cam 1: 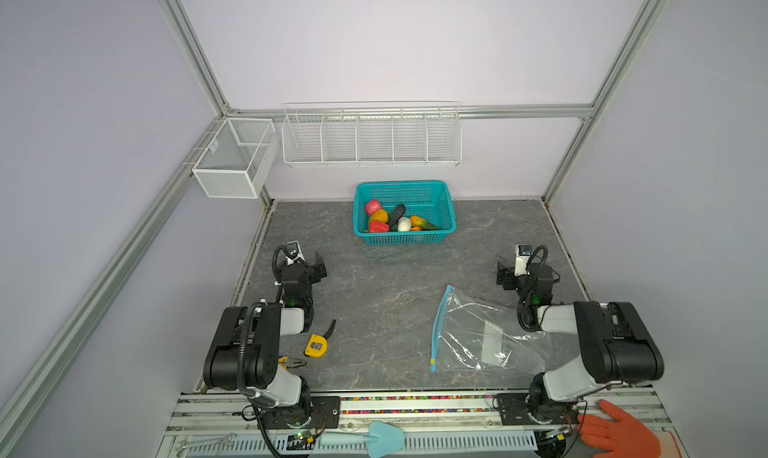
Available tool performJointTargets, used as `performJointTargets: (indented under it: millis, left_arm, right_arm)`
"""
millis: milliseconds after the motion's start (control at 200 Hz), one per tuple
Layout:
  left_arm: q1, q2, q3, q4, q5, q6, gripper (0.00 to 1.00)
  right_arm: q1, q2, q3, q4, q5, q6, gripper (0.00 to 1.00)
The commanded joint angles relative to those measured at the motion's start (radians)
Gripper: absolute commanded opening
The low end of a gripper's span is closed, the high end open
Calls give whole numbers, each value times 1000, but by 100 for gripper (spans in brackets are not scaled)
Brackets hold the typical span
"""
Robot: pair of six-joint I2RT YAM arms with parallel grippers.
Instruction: Place the food in the zip-top bag and seal the zipper
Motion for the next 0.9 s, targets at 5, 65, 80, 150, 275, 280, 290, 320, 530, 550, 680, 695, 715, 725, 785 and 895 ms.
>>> performJointTargets:
  millis: [5, 65, 80, 150, 275, 280, 290, 320, 530, 550, 680, 695, 715, 725, 785, 895]
  left_arm:
    - [3, 6, -12, 22, 7, -3, 99]
    - [3, 7, -12, 22, 7, -3, 99]
    - [3, 6, -12, 22, 7, -3, 99]
    - [3, 6, -12, 21, 7, -3, 100]
    - [3, 6, -14, 23, 9, -3, 100]
    - [3, 6, -13, 23, 9, -4, 100]
    - [3, 7, -14, 23, 9, -4, 99]
    - [3, 6, -13, 23, 9, -4, 100]
    - [3, 6, -15, 26, 7, -5, 100]
    - [3, 7, -15, 26, 7, -5, 99]
    - [5, 6, -13, 26, 2, -8, 100]
    - [5, 6, -14, 25, 2, -8, 100]
    - [5, 6, -14, 25, 2, -8, 99]
    - [5, 6, -14, 25, 2, -8, 100]
    - [5, 6, -14, 25, 3, -8, 100]
    - [5, 6, -13, 25, 2, -8, 100]
  right_arm:
    - [-3, -19, 6, 6, -15, 4, 88]
    - [-2, -20, 3, 8, -15, 5, 88]
    - [-2, -19, 2, 12, -15, 5, 88]
    - [-3, -20, 3, 8, -14, 6, 88]
    - [-4, -19, 3, 11, -15, 8, 88]
    - [-3, -19, 3, 11, -16, 8, 88]
    - [-3, -19, 4, 11, -14, 8, 88]
    - [-3, -18, 4, 11, -15, 7, 88]
    - [-5, -17, 4, 9, -15, 9, 88]
    - [-4, -17, 4, 9, -15, 9, 88]
    - [-5, -17, 5, 6, -17, 8, 88]
    - [-5, -18, 5, 6, -16, 7, 88]
    - [-5, -18, 5, 6, -17, 7, 88]
    - [-6, -18, 5, 5, -16, 8, 88]
    - [-4, -18, 5, 5, -16, 8, 88]
    - [-5, -17, 6, 3, -17, 7, 88]
